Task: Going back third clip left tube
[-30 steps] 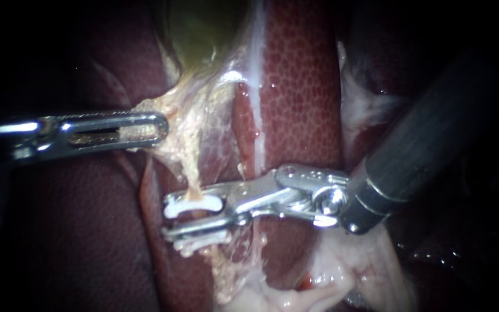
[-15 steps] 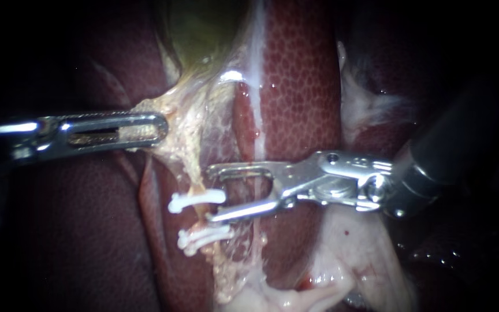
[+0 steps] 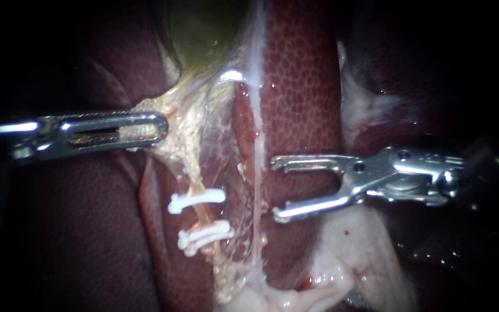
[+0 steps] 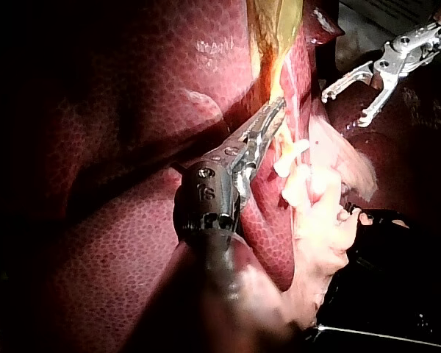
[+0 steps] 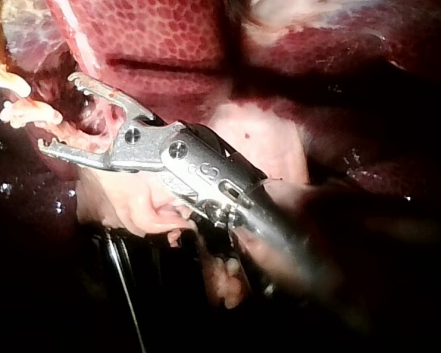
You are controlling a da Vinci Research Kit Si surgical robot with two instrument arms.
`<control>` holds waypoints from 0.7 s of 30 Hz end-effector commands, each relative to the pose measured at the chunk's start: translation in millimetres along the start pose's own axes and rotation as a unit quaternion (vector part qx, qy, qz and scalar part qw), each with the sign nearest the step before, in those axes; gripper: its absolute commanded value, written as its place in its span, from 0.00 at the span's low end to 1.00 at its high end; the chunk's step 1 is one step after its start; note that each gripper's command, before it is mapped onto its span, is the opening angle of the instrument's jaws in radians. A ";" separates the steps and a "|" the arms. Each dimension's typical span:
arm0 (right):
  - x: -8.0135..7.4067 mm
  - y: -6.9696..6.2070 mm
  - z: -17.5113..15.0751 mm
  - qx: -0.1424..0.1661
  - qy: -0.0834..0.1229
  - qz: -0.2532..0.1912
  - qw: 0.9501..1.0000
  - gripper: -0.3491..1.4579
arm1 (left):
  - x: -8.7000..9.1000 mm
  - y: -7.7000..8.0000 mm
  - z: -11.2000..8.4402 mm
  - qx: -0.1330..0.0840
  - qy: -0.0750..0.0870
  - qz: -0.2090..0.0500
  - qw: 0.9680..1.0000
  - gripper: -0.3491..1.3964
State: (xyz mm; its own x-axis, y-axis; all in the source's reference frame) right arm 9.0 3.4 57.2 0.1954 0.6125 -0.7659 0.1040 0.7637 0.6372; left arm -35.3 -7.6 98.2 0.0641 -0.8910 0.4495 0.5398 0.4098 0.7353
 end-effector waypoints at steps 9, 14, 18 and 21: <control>1.6 -0.9 -1.3 0.004 -0.004 -0.005 1.000 0.52 | 0.7 0.6 1.2 -0.002 -0.002 0.002 1.000 0.00; 1.6 -0.7 -1.3 0.003 -0.004 -0.004 1.000 0.52 | 1.8 1.3 3.0 -0.006 -0.006 0.005 1.000 0.00; 1.5 -0.7 -1.2 0.003 -0.004 -0.004 1.000 0.52 | 2.5 1.7 4.9 -0.004 0.000 0.007 1.000 0.00; 1.5 -0.7 -1.2 0.003 -0.004 -0.004 1.000 0.52 | 2.8 1.7 6.4 -0.002 0.003 0.008 1.000 0.00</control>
State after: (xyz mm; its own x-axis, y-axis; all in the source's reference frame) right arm 8.1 4.1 55.5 0.2019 0.6054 -0.7699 0.1105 0.7670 0.6321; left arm -40.1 -8.1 104.1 0.0773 -0.8854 0.4584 0.5401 0.4237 0.7272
